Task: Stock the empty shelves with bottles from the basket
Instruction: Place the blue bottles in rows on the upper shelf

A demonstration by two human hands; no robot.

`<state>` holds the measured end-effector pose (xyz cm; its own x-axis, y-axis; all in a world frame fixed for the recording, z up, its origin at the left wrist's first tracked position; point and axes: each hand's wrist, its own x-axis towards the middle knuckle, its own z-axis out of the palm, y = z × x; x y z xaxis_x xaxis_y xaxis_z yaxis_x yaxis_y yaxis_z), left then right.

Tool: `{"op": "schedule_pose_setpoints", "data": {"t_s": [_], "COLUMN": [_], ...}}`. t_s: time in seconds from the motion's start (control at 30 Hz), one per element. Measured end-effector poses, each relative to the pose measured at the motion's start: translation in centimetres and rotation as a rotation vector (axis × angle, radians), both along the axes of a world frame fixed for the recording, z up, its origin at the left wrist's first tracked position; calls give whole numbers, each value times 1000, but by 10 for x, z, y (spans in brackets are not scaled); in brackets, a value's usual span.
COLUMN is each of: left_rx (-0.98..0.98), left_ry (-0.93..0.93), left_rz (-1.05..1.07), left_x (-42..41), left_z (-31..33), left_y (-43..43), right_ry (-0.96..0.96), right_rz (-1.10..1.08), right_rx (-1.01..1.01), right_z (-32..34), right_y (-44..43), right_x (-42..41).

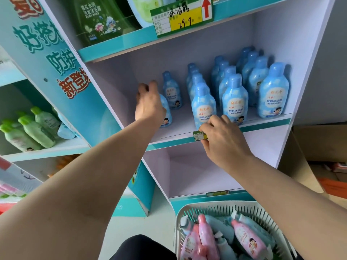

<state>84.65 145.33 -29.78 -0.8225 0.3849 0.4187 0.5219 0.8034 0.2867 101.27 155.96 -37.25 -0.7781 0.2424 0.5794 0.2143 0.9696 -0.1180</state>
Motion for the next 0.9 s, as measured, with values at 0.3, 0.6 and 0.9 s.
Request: {"op": "schedule_pose_setpoints", "data": {"t_s": [0.3, 0.6, 0.9], "left_rx": [-14, -131, -71], "left_ry": [35, 244, 213], "left_rz": [48, 72, 77], "left_x": [-39, -76, -93], "left_z": [-5, -13, -17], "left_y": [14, 25, 29], "right_ry": [24, 67, 53], "right_rz": [-25, -53, -48], "right_rx": [92, 118, 116], "right_z": [-5, -16, -16], "right_y": [2, 2, 2], "right_x": [2, -3, -2]}}
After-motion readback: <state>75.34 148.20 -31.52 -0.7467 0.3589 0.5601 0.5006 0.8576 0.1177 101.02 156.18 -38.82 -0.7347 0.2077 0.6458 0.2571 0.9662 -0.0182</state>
